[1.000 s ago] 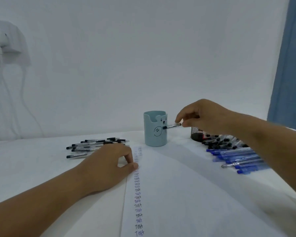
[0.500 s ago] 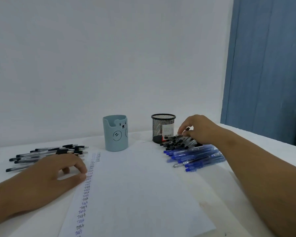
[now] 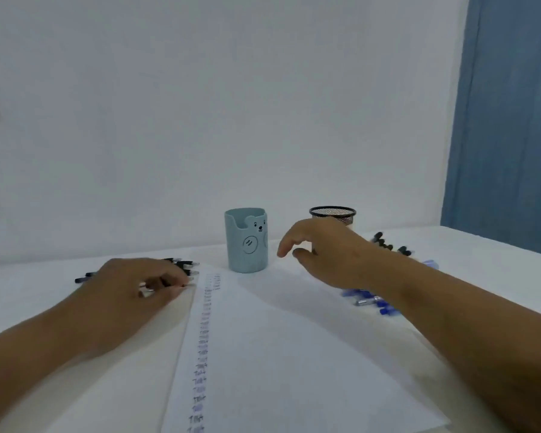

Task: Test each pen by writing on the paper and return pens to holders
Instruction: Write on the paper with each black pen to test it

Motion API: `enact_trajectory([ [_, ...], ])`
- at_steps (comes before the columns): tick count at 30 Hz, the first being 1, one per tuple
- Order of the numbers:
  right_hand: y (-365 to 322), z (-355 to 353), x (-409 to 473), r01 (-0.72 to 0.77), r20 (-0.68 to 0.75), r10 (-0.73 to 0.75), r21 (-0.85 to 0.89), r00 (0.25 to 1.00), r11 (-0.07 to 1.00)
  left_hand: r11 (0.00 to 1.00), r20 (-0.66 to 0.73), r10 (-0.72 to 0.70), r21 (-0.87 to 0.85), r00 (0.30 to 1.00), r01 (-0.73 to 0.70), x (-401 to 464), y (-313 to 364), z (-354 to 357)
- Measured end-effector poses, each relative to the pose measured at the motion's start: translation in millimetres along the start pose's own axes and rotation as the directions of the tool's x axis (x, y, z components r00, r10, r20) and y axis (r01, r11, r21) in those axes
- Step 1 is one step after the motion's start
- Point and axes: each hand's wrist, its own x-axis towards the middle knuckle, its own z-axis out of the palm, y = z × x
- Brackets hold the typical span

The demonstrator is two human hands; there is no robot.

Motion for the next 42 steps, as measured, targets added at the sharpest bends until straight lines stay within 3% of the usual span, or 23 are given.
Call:
enact_trajectory([
  [6,-46.0,55.0,4.2,0.241,0.170,-0.248,0.065,0.954,0.968,0.983,-0.086,0.044,0.179,0.995,-0.028,4.4,-39.4,-17.0],
  [9,-51.3,66.3,7.9,0.332,0.182,-0.331,0.029,0.926,0.943,0.980,-0.020,-0.077,0.185,0.997,0.079,2.2,-50.2,-17.6],
  [12,-54.2,62.6,19.0,0.342,0.232,-0.336,0.016,0.913,0.940,0.974,-0.012,-0.102,0.200,0.995,0.102,6.8,-55.5,-15.7],
  [17,-66.8,50.7,47.9,0.249,0.377,-0.225,-0.014,0.899,0.968,0.980,-0.042,-0.076,0.181,0.996,0.083,10.7,-52.1,-14.0],
  [19,-68.7,56.9,59.8,0.231,0.254,-0.224,0.000,0.941,0.973,0.987,-0.085,-0.024,0.154,0.996,0.037,11.2,-49.9,-14.6],
  [20,-67.8,63.5,63.0,0.238,0.096,-0.240,0.033,0.966,0.971,0.988,-0.101,0.021,0.155,0.995,-0.006,11.0,-48.6,-15.0],
  [22,-67.3,77.9,60.3,0.286,-0.173,-0.267,0.097,0.948,0.953,0.978,-0.100,0.132,0.174,0.986,-0.113,10.6,-45.5,-15.6],
  [23,-67.0,84.4,57.4,0.294,-0.187,-0.278,0.068,0.942,0.953,0.969,-0.088,0.185,0.180,0.979,-0.167,10.5,-44.0,-15.2],
  [25,-65.0,95.6,53.8,0.288,-0.074,-0.291,-0.048,0.954,0.957,0.953,-0.077,0.266,0.173,0.961,-0.250,11.6,-41.2,-12.7],
  [27,-61.8,98.1,53.9,0.272,-0.070,-0.274,-0.031,0.959,0.962,0.952,-0.096,0.286,0.140,0.953,-0.271,12.0,-35.1,-9.4],
  [29,-57.9,96.2,56.2,0.264,-0.135,-0.257,0.033,0.957,0.964,0.983,-0.133,0.180,0.057,0.975,-0.174,10.8,-27.8,-8.2],
  [32,-52.0,93.8,57.1,0.193,-0.114,-0.189,0.024,0.975,0.981,0.989,-0.153,-0.073,-0.137,0.985,0.052,9.3,-21.8,-12.7],
  [34,-46.0,92.8,56.4,0.132,-0.142,-0.124,0.044,0.982,0.990,0.906,-0.099,-0.280,-0.356,0.955,0.228,8.2,-20.9,-19.9],
  [36,-41.0,92.7,56.3,0.099,-0.168,-0.085,0.074,0.982,0.992,0.691,0.078,-0.415,-0.621,0.906,0.370,6.2,-21.4,-26.1],
  [39,-40.3,93.7,55.3,0.063,-0.178,-0.047,0.084,0.983,0.995,0.296,0.285,-0.379,-0.864,0.881,0.407,4.3,-16.8,-31.8],
  [42,-42.7,93.9,54.5,0.065,-0.204,-0.054,0.046,0.977,0.997,0.153,0.262,-0.333,-0.933,0.906,0.327,4.7,-11.7,-30.8],
])
